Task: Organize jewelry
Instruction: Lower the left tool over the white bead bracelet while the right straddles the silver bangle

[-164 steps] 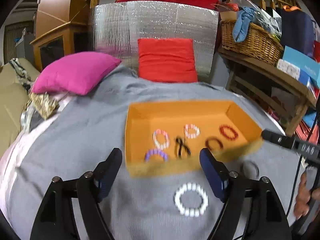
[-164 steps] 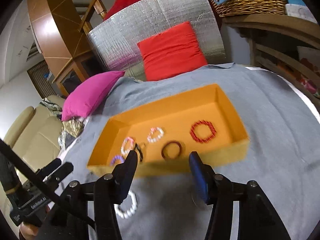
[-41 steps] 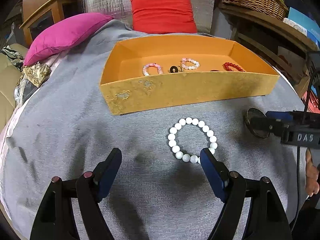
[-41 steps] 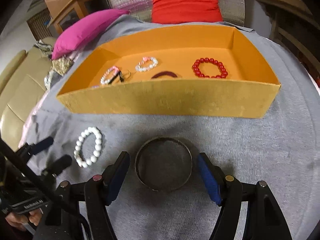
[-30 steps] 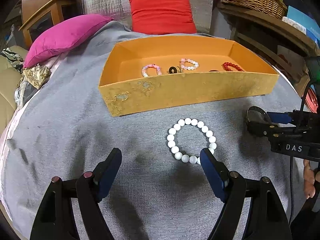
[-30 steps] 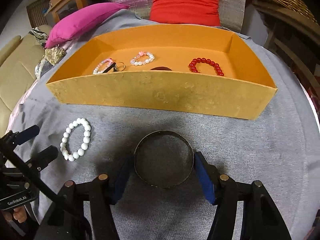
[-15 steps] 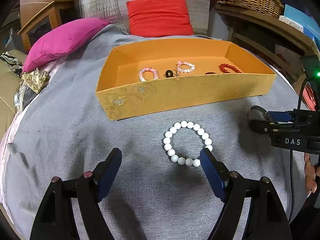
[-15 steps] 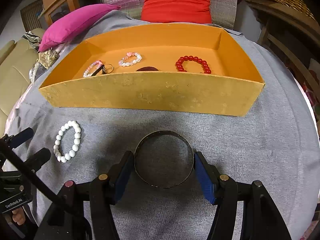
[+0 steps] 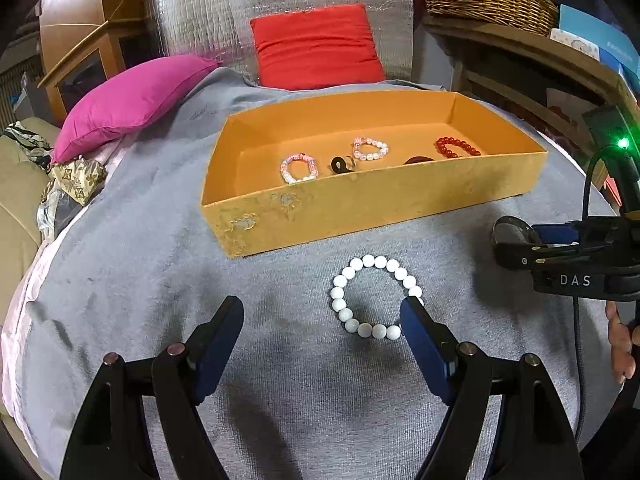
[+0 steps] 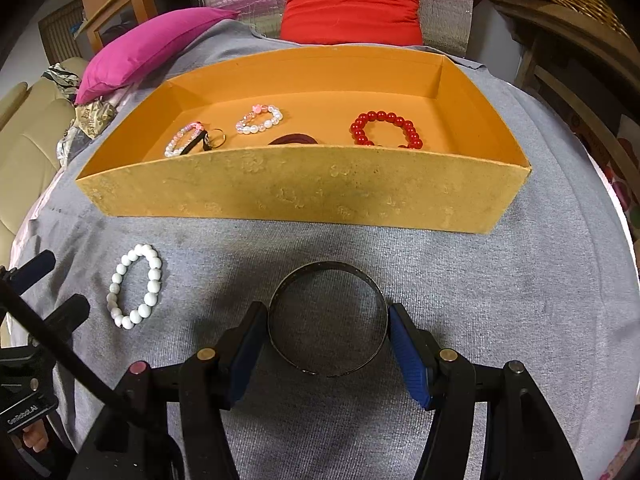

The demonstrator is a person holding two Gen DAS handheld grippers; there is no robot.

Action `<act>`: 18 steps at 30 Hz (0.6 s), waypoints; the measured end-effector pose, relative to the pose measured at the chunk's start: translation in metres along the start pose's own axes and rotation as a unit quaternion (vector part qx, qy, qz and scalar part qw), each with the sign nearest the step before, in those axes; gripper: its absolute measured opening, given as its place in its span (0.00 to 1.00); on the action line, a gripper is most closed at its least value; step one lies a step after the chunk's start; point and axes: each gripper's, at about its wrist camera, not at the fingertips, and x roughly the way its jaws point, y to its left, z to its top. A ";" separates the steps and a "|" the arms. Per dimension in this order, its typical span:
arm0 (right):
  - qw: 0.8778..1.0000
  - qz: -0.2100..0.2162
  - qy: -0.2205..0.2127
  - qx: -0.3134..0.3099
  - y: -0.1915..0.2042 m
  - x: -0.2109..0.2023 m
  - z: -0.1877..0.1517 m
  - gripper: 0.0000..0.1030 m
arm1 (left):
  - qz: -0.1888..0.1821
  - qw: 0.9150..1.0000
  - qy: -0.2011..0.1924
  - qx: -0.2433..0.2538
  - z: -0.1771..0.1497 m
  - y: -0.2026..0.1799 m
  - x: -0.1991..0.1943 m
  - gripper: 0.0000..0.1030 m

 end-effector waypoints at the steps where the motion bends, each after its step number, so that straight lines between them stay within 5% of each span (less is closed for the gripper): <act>1: 1.000 0.000 0.000 0.000 0.000 0.000 0.000 0.63 | 0.000 1.000 -0.001 0.000 0.000 0.000 0.000 0.79; 18: 1.000 0.000 0.001 0.001 0.001 0.003 0.001 0.63 | 0.007 1.000 -0.002 -0.003 0.001 0.001 -0.002 0.79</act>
